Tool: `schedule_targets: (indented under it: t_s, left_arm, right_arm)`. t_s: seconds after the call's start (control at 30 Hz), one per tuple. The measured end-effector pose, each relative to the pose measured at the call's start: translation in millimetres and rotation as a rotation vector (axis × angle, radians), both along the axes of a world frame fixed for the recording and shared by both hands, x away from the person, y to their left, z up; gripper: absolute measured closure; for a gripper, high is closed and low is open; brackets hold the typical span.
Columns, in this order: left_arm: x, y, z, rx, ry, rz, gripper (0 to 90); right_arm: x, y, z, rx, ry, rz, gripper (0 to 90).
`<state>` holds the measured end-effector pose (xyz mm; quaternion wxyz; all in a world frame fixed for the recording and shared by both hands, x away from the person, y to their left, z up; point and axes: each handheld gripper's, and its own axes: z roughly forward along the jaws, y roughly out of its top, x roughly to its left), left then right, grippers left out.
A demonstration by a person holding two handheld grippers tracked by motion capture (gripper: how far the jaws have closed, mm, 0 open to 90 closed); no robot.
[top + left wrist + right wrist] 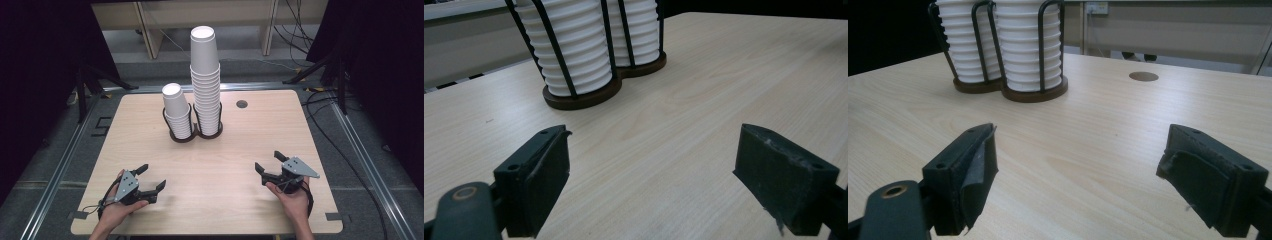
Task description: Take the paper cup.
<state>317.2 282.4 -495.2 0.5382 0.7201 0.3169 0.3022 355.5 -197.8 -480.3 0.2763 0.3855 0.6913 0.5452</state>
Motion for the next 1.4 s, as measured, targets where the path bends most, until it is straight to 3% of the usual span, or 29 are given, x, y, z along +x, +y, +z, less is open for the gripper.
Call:
schedule_targets:
  t_s: [0.03, 0.07, 0.2, 0.3, 0.37, 0.43, 0.47, 0.53, 0.63, 0.67, 0.73, 0.8, 0.83, 0.87, 0.93, 0.97, 1.0, 1.07, 1.2, 1.23, 1.4]
  left_arm:
    - [0.1, -0.3, 2.4, -0.011, 0.006, 0.006, 13.9]
    - [0.1, -0.3, 2.4, -0.011, 0.006, 0.006, 13.9]
    - [5.3, -2.5, 0.8, -0.064, -0.019, 0.009, 13.9]
    - [3.7, -2.6, 0.8, -0.045, -0.003, 0.032, 13.8]
    - [4.7, -4.7, -1.3, -0.067, -0.020, 0.025, 13.7]
    - [2.7, -4.5, -0.5, -0.044, -0.003, 0.035, 13.7]
    - [2.9, -5.1, -0.3, -0.048, -0.003, 0.037, 13.5]
    - [4.9, -7.6, 0.5, -0.068, -0.023, 0.025, 13.5]
    - [5.9, -8.6, 7.5, -0.078, -0.016, 0.018, 13.3]
    - [8.9, -10.3, 9.3, -0.104, -0.032, 0.006, 13.3]
    - [10.5, -12.2, 15.3, -0.098, -0.023, 0.006, 13.3]
    - [17.2, -17.2, 20.2, -0.131, -0.046, -0.021, 13.3]
    - [17.9, -18.7, 24.7, -0.118, -0.028, -0.013, 13.2]
    - [23.2, -22.5, 27.2, -0.137, -0.051, -0.026, 13.2]
    - [29.1, -27.9, 35.8, -0.125, -0.037, -0.028, 13.1]
    - [33.8, -30.9, 39.8, -0.127, -0.039, -0.034, 13.1]
    - [45.2, -38.1, 47.3, -0.145, -0.060, -0.044, 13.0]
    - [49.6, -41.1, 51.7, -0.137, -0.056, -0.046, 12.9]
    - [68.3, -53.9, 66.1, -0.131, -0.071, -0.054, 12.9]
    - [72.5, -56.6, 69.5, -0.122, -0.073, -0.053, 12.9]
    - [85.0, -69.0, 78.3, -0.129, -0.089, -0.063, 12.9]
  right_arm:
    - [-1.9, 0.7, 0.2, 0.017, 0.024, 0.004, 14.9]
    - [-1.4, -0.2, -0.6, 0.017, 0.006, 0.013, 14.9]
    - [-2.2, -0.6, -2.2, 0.037, 0.015, 0.016, 14.9]
    - [-2.2, -1.3, -2.4, 0.031, 0.009, 0.025, 14.9]
    - [-2.8, -0.2, -2.6, 0.019, 0.006, 0.020, 14.9]
    - [-3.5, 1.9, -1.0, 0.020, 0.015, 0.024, 15.0]
    - [-1.3, 8.2, 3.8, 0.048, 0.016, 0.039, 14.9]
    - [0.4, 10.6, 10.2, 0.027, -0.006, 0.049, 14.9]
    - [8.5, 23.9, 39.3, 0.032, -0.043, 0.062, 15.0]
    - [12.1, 27.6, 45.4, 0.050, -0.056, 0.077, 15.0]
    - [20.5, 37.1, 60.6, 0.071, -0.067, 0.088, 15.1]
    - [31.2, 48.1, 79.4, 0.049, -0.103, 0.088, 15.3]
    - [36.7, 55.1, 88.5, 0.061, -0.102, 0.101, 15.4]
    - [42.8, 61.1, 97.8, 0.055, -0.114, 0.100, 15.3]
    - [63.3, 78.0, 125.1, 0.040, -0.154, 0.120, 15.3]
    - [63.3, 78.0, 125.1, 0.040, -0.154, 0.120, 15.3]
    - [77.3, 88.6, 142.7, 0.045, -0.167, 0.129, 15.3]
    - [84.5, 93.7, 151.0, 0.048, -0.169, 0.136, 15.2]
    - [114.1, 111.7, 181.2, 0.056, -0.186, 0.147, 15.0]
    - [127.0, 121.1, 195.0, 0.063, -0.196, 0.150, 15.0]
    - [150.4, 141.3, 221.0, 0.061, -0.194, 0.148, 14.9]
